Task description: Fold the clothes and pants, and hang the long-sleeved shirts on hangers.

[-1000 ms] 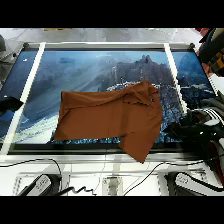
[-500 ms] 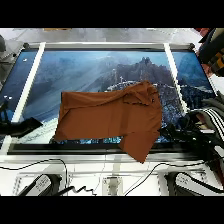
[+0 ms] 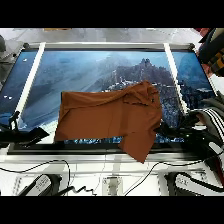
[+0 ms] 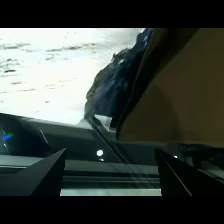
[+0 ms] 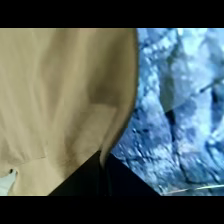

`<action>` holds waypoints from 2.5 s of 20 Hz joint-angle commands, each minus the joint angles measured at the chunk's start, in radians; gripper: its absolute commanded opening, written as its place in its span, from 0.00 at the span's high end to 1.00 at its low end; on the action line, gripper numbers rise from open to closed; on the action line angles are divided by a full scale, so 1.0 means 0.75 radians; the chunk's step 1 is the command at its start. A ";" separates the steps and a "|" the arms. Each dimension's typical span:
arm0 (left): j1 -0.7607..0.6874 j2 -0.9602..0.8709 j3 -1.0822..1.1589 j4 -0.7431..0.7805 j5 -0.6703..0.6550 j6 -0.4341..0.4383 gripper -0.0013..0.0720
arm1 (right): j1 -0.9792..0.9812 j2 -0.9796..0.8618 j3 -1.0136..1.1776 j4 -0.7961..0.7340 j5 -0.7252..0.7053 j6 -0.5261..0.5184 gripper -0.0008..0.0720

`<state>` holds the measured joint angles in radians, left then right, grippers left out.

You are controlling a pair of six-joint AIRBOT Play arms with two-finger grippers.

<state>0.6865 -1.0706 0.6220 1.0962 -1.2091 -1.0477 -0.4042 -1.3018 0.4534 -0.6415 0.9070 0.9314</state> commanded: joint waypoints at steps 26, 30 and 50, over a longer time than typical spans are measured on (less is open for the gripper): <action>-0.201 -0.208 0.231 -0.393 -0.090 0.237 0.96 | 0.024 0.117 0.205 0.033 0.284 -0.011 0.97; -0.198 -0.018 0.548 -0.770 -0.099 0.302 0.96 | 0.024 0.426 0.467 0.086 0.375 0.034 0.97; -0.198 0.744 0.851 -0.694 0.630 0.436 0.96 | 0.024 0.804 1.493 -0.129 0.114 0.316 0.97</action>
<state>0.5377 -0.4877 1.2766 0.4576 -0.6334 -0.6765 -0.3866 -0.5995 1.5608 -0.6956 0.9646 1.0988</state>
